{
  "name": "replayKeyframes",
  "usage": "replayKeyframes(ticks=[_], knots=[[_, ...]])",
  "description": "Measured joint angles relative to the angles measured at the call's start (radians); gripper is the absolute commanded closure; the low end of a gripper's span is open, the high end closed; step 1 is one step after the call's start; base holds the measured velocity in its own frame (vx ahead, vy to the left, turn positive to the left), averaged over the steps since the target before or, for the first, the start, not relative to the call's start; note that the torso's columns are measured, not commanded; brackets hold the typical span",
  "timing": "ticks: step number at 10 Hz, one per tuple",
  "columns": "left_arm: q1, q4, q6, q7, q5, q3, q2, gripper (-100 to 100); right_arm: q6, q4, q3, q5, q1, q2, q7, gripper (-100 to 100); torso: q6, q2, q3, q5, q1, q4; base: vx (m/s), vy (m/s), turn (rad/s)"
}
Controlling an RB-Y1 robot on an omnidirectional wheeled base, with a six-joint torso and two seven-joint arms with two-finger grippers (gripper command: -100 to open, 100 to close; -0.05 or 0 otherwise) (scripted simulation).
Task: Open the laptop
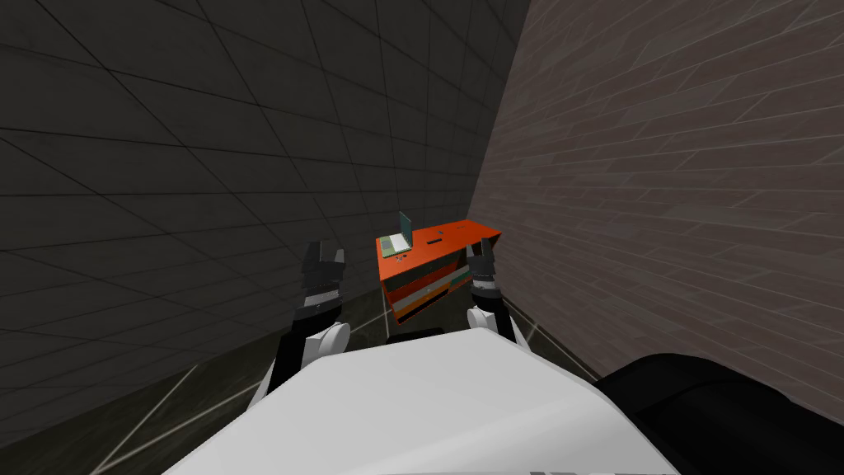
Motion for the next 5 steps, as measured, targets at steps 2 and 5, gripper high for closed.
replayKeyframes(ticks=[2,5], knots=[[0.0,0.0,0.0,0.0,0.0,0.0,0.0,0,0.0,0.0,0.0,0.0,0.0,0.0,0.0,0,0.0,0.104,-0.209,0.0,0.0,0.105,0.0,0.0,0.0],[0.0,0.0,0.0,0.0,0.0,0.0,0.0,0,0.0,0.0,0.0,0.0,0.0,0.0,0.0,0,0.0,0.322,-0.644,0.0,0.0,0.322,0.0,0.0,0.0]])
